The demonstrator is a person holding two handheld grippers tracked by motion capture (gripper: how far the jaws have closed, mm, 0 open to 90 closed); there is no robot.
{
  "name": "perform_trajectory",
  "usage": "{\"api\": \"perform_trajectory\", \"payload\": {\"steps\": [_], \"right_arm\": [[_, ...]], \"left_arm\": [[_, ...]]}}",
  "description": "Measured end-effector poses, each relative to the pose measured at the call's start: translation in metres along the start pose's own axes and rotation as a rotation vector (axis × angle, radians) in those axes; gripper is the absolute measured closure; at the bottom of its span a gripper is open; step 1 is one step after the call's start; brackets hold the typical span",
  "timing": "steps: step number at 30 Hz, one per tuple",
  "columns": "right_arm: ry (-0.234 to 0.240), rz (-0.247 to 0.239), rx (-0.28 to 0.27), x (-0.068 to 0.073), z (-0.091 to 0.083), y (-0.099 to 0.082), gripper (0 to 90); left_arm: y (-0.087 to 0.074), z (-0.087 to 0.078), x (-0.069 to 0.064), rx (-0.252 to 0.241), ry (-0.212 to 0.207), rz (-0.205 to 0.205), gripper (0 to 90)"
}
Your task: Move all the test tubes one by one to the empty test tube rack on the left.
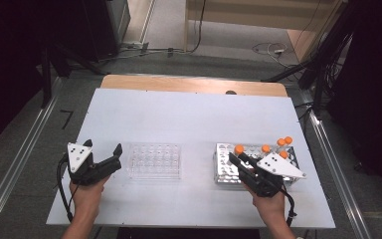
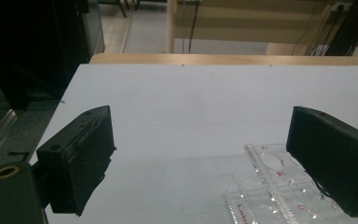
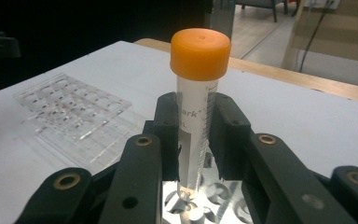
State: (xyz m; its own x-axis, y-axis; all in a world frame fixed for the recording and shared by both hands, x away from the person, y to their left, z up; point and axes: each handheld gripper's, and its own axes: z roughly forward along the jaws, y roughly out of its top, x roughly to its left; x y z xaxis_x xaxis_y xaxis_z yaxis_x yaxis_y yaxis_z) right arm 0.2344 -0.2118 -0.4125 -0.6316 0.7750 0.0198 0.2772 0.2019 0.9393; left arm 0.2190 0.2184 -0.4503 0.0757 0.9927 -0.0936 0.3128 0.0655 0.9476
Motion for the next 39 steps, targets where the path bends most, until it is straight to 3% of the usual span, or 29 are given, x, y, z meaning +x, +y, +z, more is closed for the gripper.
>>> {"api": "perform_trajectory", "payload": {"steps": [10, 22, 28, 39], "right_arm": [[0.063, -0.016, 0.012, 0.019, 0.022, 0.006, 71.9], [0.108, -0.038, 0.045, 0.036, 0.045, 0.007, 71.9], [0.125, -0.050, 0.062, 0.044, 0.057, 0.007, 71.9], [0.130, -0.074, 0.085, 0.050, 0.065, 0.002, 71.9]], "left_arm": [[0.008, 0.004, -0.019, -0.020, -0.060, 0.016, 10.6], [0.016, 0.008, -0.050, -0.018, -0.170, 0.048, 12.8], [0.020, 0.010, -0.066, -0.021, -0.254, 0.051, 16.8], [0.024, 0.010, -0.104, -0.005, -0.415, 0.106, 22.8]]}}
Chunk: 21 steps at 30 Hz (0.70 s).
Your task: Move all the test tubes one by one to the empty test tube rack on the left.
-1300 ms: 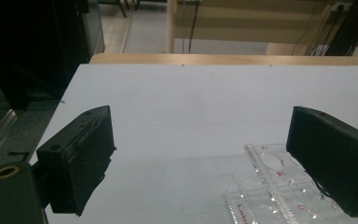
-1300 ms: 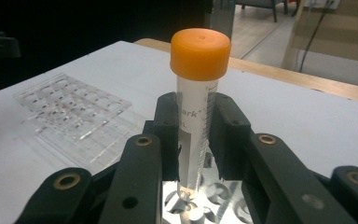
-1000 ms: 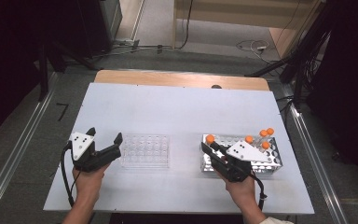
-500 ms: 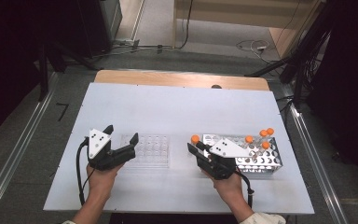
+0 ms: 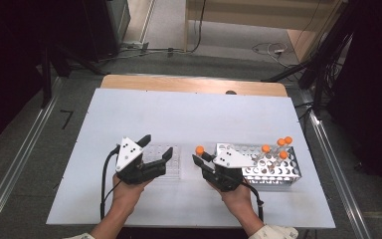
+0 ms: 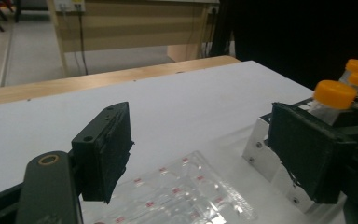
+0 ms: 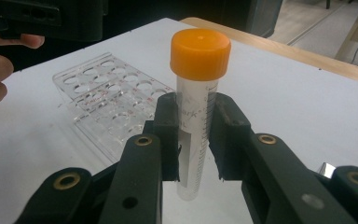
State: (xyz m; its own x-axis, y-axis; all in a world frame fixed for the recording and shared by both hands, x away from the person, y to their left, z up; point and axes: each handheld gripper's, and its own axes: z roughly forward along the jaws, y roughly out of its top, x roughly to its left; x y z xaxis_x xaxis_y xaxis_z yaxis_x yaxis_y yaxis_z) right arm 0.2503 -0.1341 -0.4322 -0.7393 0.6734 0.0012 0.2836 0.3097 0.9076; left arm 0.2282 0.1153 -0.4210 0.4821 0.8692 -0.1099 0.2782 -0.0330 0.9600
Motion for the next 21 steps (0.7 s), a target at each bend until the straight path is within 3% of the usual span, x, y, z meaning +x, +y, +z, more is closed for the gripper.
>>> {"api": "perform_trajectory", "payload": {"steps": [8, 21], "right_arm": [[0.001, -0.007, 0.017, 0.002, 0.006, -0.002, 71.9], [0.015, -0.013, 0.029, 0.006, 0.013, -0.007, 71.9]], "left_arm": [[0.003, 0.015, -0.020, 0.016, -0.105, 0.023, 28.0], [-0.001, 0.025, -0.033, 0.029, -0.194, 0.044, 42.9]]}}
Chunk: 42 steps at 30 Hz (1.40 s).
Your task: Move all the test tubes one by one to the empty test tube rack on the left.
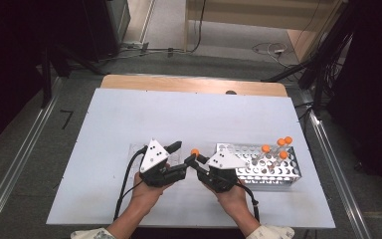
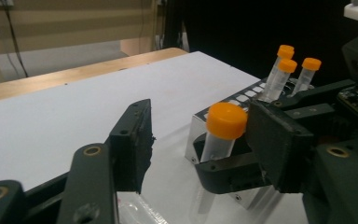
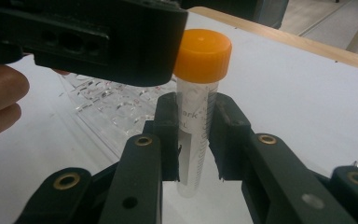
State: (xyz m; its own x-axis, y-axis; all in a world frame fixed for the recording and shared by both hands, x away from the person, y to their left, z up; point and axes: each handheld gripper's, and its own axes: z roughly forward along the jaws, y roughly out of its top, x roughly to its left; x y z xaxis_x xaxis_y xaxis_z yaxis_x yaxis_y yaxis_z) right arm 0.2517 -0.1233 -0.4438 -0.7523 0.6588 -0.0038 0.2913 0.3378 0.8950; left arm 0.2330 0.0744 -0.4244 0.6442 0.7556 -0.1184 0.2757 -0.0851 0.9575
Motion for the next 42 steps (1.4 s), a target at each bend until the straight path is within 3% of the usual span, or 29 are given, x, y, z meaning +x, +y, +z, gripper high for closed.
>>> {"api": "perform_trajectory", "payload": {"steps": [8, 18, 27, 28, 30, 33, 42], "right_arm": [[0.011, -0.002, 0.008, 0.003, 0.002, -0.001, 71.9], [0.022, -0.006, -0.004, 0.004, 0.000, 0.000, 71.9], [0.034, 0.007, -0.006, 0.004, -0.001, 0.001, 69.2], [0.045, 0.014, -0.007, 0.003, -0.001, 0.002, 54.5], [0.048, 0.022, -0.006, 0.003, -0.002, 0.002, 49.5], [0.039, 0.033, -0.004, 0.001, -0.003, 0.002, 35.0], [0.019, 0.063, -0.003, -0.006, -0.009, 0.002, 22.2]], "left_arm": [[-0.001, 0.004, -0.005, 0.004, -0.049, 0.014, 53.3], [-0.002, 0.005, -0.008, 0.002, -0.050, 0.029, 67.5], [-0.002, 0.003, -0.006, -0.009, -0.046, 0.032, 70.8], [-0.001, 0.002, -0.006, -0.015, -0.043, 0.030, 70.9], [0.002, -0.001, -0.004, -0.024, -0.037, 0.027, 70.9], [0.009, -0.008, 0.000, -0.041, -0.032, 0.017, 70.9], [0.023, -0.028, 0.011, -0.084, -0.011, -0.015, 70.9]]}}
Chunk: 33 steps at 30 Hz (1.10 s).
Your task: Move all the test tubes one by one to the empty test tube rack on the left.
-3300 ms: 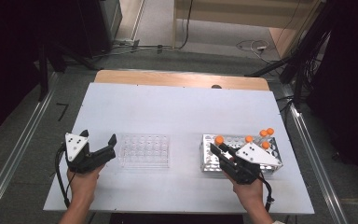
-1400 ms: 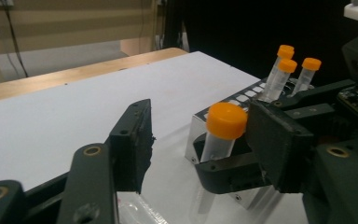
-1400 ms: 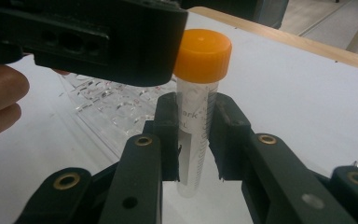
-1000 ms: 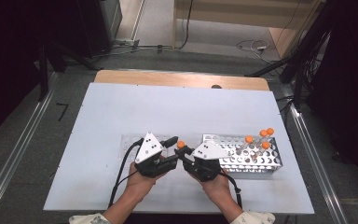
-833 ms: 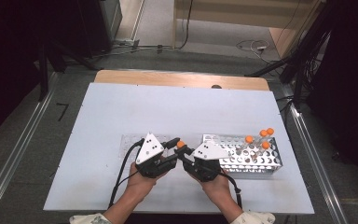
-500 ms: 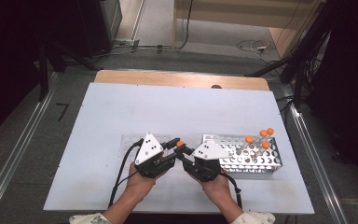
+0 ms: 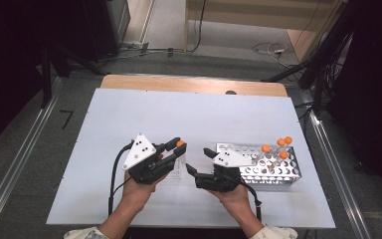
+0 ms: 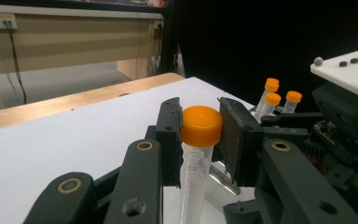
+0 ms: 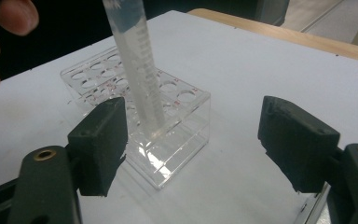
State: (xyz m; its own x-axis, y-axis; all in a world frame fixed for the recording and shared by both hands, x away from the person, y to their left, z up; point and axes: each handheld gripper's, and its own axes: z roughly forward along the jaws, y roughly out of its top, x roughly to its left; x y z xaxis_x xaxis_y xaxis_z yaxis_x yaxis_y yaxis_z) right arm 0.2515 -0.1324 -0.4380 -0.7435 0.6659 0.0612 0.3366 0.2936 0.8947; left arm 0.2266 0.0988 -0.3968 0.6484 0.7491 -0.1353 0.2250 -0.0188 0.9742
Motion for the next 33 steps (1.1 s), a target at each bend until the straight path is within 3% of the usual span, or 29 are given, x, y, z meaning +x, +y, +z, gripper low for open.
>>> {"api": "perform_trajectory", "payload": {"steps": [8, 21, 30, 33], "right_arm": [[-0.007, -0.001, 0.001, -0.002, -0.001, -0.001, 21.1], [-0.022, 0.006, 0.005, -0.004, -0.002, -0.002, 17.4], [-0.024, 0.014, 0.002, -0.005, -0.004, -0.002, 17.5], [-0.023, 0.009, 0.000, -0.006, -0.004, -0.002, 17.5]], "left_arm": [[-0.006, -0.002, 0.009, 0.017, 0.044, -0.002, 70.9], [-0.012, -0.001, 0.011, 0.039, 0.070, 0.009, 70.9], [-0.032, 0.008, 0.012, 0.081, 0.077, 0.014, 70.8], [-0.040, 0.010, 0.009, 0.076, 0.082, 0.037, 70.7]]}}
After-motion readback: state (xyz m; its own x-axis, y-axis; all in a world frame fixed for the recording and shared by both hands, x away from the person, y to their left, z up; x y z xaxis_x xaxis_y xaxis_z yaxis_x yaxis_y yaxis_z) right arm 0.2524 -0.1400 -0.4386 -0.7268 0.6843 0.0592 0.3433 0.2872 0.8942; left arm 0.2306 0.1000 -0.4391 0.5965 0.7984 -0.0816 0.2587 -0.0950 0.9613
